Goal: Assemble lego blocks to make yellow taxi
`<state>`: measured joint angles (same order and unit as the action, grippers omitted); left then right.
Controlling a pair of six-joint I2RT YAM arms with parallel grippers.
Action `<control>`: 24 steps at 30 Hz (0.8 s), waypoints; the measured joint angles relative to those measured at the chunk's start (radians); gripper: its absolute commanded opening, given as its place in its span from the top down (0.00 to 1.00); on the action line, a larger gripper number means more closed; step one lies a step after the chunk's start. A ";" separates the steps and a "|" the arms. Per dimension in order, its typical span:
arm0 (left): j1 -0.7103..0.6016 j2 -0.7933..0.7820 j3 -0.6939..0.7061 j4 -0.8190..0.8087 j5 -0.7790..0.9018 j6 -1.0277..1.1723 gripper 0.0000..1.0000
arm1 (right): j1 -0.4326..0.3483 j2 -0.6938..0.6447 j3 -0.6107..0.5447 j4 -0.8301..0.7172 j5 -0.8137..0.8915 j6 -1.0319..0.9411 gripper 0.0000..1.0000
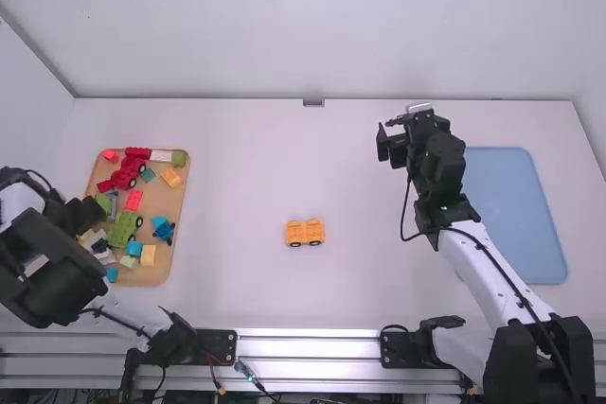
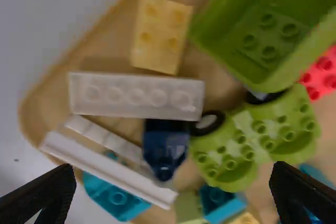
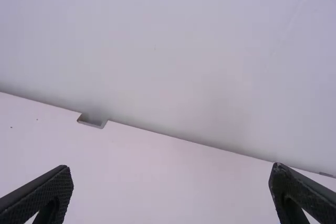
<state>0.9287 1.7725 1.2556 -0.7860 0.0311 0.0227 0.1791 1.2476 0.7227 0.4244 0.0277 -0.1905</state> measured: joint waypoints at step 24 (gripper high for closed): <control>0.024 0.087 0.000 0.161 0.009 0.233 0.25 | -0.006 0.000 0.000 0.021 -0.005 0.001 0.01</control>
<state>0.9527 1.8591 1.2556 -0.6250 0.0399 0.2554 0.1734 1.2476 0.7227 0.4450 0.0223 -0.1894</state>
